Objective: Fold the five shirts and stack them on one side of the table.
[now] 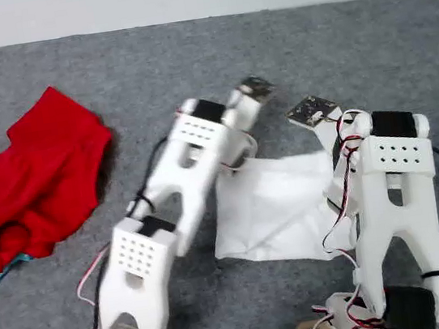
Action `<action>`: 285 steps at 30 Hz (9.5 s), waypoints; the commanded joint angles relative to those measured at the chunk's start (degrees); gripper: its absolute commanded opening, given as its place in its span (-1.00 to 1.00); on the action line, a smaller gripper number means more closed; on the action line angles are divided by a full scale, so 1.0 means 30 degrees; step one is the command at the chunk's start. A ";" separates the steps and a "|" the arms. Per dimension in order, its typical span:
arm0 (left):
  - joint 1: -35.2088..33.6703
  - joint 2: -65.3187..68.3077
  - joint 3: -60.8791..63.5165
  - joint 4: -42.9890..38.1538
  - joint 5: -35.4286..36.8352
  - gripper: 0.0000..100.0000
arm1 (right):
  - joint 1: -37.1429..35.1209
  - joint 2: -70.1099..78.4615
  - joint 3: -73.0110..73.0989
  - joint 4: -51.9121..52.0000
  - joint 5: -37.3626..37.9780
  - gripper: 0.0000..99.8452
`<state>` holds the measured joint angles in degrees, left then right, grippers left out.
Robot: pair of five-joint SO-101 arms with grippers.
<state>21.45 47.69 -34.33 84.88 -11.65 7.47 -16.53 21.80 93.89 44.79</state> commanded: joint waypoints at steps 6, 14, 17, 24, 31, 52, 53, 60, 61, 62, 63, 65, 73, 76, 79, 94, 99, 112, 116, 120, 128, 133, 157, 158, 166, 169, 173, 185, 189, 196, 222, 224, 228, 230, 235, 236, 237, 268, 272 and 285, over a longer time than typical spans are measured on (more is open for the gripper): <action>-0.0850 -0.0234 -0.0513 0.1319 -0.0205 -0.96 | -0.2095 -0.0571 -0.0498 -0.0161 -0.1436 -0.62; -0.2315 -0.0147 -0.6872 0.4777 0.0615 -0.75 | -0.2886 -0.0366 -0.2842 -0.0425 -0.4044 -0.62; -0.3985 -0.0088 -0.9304 0.5275 0.2462 -0.54 | -0.3209 -0.0366 -0.2842 -0.1451 -0.4777 -0.62; -0.7678 -0.0791 -1.0300 0.5275 0.2784 -0.55 | -0.5436 0.0161 -0.2667 -0.3648 -0.4630 -0.62; -1.1106 -0.5919 -0.7751 0.5275 0.2696 -0.63 | -0.6491 0.5172 -0.3780 -0.5114 -0.2842 -0.61; -1.1311 -1.4388 0.4498 0.5099 0.2637 -0.63 | -0.8454 1.2674 -1.3216 -0.1538 -0.2725 -0.98; -1.1311 -1.4388 0.4498 0.5099 0.2637 -0.63 | -0.8454 1.2410 -1.3216 -0.1245 -0.2725 -0.98; -1.1223 -1.4359 0.4498 0.5040 0.2637 -0.63 | -0.8513 1.1150 -1.3128 0.1538 -0.1905 -0.98; -1.1223 -1.4359 0.4498 0.5040 0.2637 -0.63 | -0.8484 1.1092 -1.3128 0.1744 -0.1465 -0.98; -1.1223 -1.4359 0.4498 0.5040 0.2637 -0.63 | -0.8484 1.1004 -1.3128 0.2037 -0.1143 -0.98; -1.1223 -1.4359 0.4498 0.5070 0.2637 -0.63 | -0.8484 1.0974 -1.3128 0.2359 -0.0908 -0.98; -1.1253 -1.4359 0.4498 0.5128 0.2637 -0.63 | -0.8454 1.0974 -1.3099 0.2945 -0.0674 -0.98; -1.1341 -1.4359 0.4498 0.5158 0.2637 -0.63 | -0.6696 0.7634 -0.6037 0.3033 0.0967 -0.98; -1.1282 -1.4359 0.4498 0.5158 0.2637 -0.63 | -0.6374 0.4410 -0.1553 0.2974 0.2637 -0.98; -1.1194 -1.4359 0.4527 0.5158 0.2637 -0.63 | -0.6491 0.0630 0.1436 0.2886 0.2813 -0.98; -1.1223 -1.4505 0.4527 0.5187 0.2637 -0.63 | 0.0835 -0.6432 0.8850 -0.1128 0.3341 -0.33; -1.1194 -1.4388 0.4527 0.5216 0.2667 -0.63 | 0.2242 -0.6139 0.7590 -0.1861 0.1348 -0.34; -1.0110 -1.4593 0.4791 0.5245 0.2755 -0.63 | -0.2535 0.1245 0.4132 -0.5495 -0.9963 -0.09; -0.9172 -1.4593 0.4908 0.5245 0.2755 -0.63 | -0.2623 0.5465 0.1700 -0.5612 -0.9993 -0.09; -0.8234 -1.4593 0.4908 0.5245 0.2784 -0.63 | -0.2681 0.9480 -0.1700 -0.5377 -1.0022 -0.09; -0.7971 -1.4593 0.4908 0.5245 0.2784 -0.63 | -0.2711 1.5897 -0.7766 -0.3121 -1.0286 -0.09; -0.7971 -1.4593 0.4908 0.5245 0.2784 -0.63 | -0.3355 1.7978 -0.9905 -0.1744 -1.0256 -0.39; -0.8234 -1.4593 0.4938 0.5245 0.2784 -0.63 | -0.4615 1.0418 -1.0901 -0.0542 -0.9993 -0.98; -0.8264 -1.4593 0.4938 0.5245 0.2784 -0.63 | -0.4147 0.9832 -1.0901 -0.0630 -0.9700 -0.98; -0.9846 -1.5941 0.6960 0.5245 0.2667 -0.63 | 0.3648 0.7722 -1.0872 -0.4234 -0.7267 -0.98; -1.0549 -1.6821 0.8864 0.5245 0.2637 -0.63 | 0.7194 0.7751 -1.0872 -0.6491 -0.5040 -0.98; -1.1722 -1.8520 1.1619 0.5245 0.2637 -0.63 | 1.1385 0.8308 -1.0872 -1.1619 -0.1905 -0.98; -1.2073 -2.0542 1.3934 0.4777 0.1465 -0.63 | 1.4579 0.9451 -1.1722 -1.5311 0.0352 -0.98; -1.2073 -2.0542 1.3934 0.5187 0.1436 -0.63 | 1.5223 1.1297 -1.3275 -1.5341 0.0352 -0.98; -1.2073 -2.0571 1.3934 0.5245 0.1436 -0.63 | 1.6278 1.6659 -1.8462 -1.5399 0.0322 -0.90; -1.2073 -2.0571 1.4608 0.5158 0.1465 -0.63 | 1.2352 2.3429 -3.6894 0.3033 -0.8322 -0.51; -1.2337 -2.0542 1.4374 0.5158 0.1436 -0.62 | 1.1092 2.2608 -3.7187 0.3062 -0.8147 -0.51; -1.3216 -2.0396 1.4168 0.4689 0.1495 -0.55 | 0.8073 2.0440 -3.4403 0.3121 -0.8117 -0.52; -1.4330 -2.0396 1.4139 0.3956 0.1495 -0.48 | 0.6901 1.9033 -3.1531 0.3121 -0.8147 -0.52; -1.8227 -2.0337 1.4227 0.0527 0.1026 -0.41 | 0.3795 1.5692 -2.4586 0.3092 -0.8147 -0.52; -1.8842 -2.0278 1.4256 -0.0147 0.0381 -0.41 | 0.3092 1.5018 -2.3355 0.3092 -0.8147 -0.52; -1.9370 -2.0073 1.4256 -0.0733 -0.0264 -0.41 | 0.2418 1.4344 -2.2242 0.3062 -0.8147 -0.52; -1.0051 -1.7582 0.9773 0.5304 -0.8645 -0.98 | 0.3092 1.1853 -1.0491 0.3033 -0.8059 -0.52; -0.4337 -2.0454 0.9451 0.5040 -0.4454 -0.97 | 0.3121 1.1853 -1.0462 0.3062 -0.8059 -0.52; -0.2081 -2.2418 0.9333 0.2725 0.4571 -0.30 | 0.1832 0.9744 -1.0462 0.3062 -0.6183 -0.51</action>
<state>19.78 -18.33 -4.26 93.14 -2.24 15.47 18.37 -9.58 100.66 23.34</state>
